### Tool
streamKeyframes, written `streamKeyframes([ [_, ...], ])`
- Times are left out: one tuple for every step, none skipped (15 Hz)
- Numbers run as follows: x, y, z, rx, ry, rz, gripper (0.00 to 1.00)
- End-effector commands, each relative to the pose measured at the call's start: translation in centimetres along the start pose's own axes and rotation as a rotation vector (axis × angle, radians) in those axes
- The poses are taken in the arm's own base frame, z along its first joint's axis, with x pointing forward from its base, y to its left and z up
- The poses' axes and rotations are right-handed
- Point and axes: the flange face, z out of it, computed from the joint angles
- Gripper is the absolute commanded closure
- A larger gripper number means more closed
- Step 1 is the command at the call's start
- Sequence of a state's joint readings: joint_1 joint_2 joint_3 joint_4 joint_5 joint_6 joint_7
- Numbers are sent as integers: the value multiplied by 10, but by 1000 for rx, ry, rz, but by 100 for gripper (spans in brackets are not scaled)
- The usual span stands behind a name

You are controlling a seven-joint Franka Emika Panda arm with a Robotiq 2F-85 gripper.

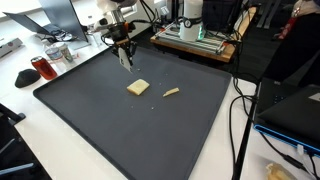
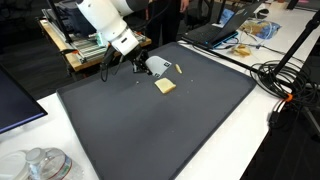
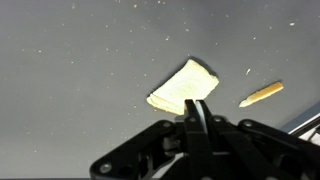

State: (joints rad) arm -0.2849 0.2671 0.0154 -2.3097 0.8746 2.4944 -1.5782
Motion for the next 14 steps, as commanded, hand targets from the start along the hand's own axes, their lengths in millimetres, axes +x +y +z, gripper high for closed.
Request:
streamKeyframes([
  [4,-46,-17,-108,-38,13,99],
  [10,-56,-18,-144,-54,7,99],
  [16,-66,-19,-171,-71,-10,99],
  [22,-75,-20,-196,-95,-32,99],
  [27,-84,-20,-217,-132,-63,99],
  [31,-90,-19,-231,-163,-96,99],
  [29,-97,-14,-254,-199,-142,99],
  [32,-100,-13,-271,-227,-191,99],
  [34,-100,-10,-290,-256,-230,99],
  [39,-99,-9,-303,-287,-276,99],
  [44,-95,-8,-315,-323,-314,99],
  [55,-92,-11,-326,-361,-359,99],
  [66,-89,-16,-346,-397,-398,99],
  [80,-88,-22,-367,-436,-439,99],
])
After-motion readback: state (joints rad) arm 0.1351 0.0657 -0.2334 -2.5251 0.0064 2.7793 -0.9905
